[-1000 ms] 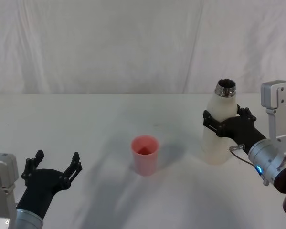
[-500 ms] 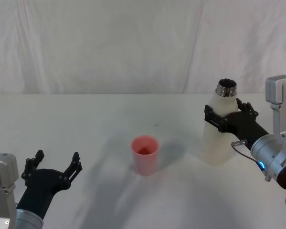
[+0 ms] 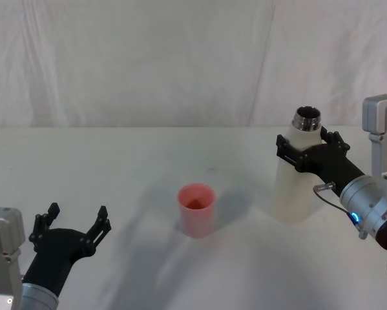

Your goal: Grasp the thermos with one hand and pour water into the cup lid.

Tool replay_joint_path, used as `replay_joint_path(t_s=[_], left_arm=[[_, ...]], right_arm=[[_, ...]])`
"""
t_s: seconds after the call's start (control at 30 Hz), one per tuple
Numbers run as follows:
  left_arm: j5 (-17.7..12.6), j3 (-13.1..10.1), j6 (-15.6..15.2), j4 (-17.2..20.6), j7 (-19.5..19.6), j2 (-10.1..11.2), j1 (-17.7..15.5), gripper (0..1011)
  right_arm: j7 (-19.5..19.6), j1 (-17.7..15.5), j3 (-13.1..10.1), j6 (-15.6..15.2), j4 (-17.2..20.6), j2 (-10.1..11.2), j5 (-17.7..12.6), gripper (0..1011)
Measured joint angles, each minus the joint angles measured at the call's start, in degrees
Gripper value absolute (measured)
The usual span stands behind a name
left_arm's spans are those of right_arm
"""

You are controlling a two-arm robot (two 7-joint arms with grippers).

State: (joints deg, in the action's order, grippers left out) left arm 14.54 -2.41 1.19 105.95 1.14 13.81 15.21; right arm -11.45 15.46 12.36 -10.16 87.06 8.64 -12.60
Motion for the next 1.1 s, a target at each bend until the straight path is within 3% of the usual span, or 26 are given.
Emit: replay_joint_path(t_s=[0.53,1.1], left_arm=[[0.00,0.00,0.00,0.00,0.00,0.00,0.00,1001],[0.00,0.00,0.00,0.00,0.00,0.00,0.00,1001]], right_arm=[[0.75,1.44,-0.67,0.55,1.35,0.53,-0.49,1000],[0.51,0.99,-2.00,-0.98,9.04,2.19,-2.54,1000]])
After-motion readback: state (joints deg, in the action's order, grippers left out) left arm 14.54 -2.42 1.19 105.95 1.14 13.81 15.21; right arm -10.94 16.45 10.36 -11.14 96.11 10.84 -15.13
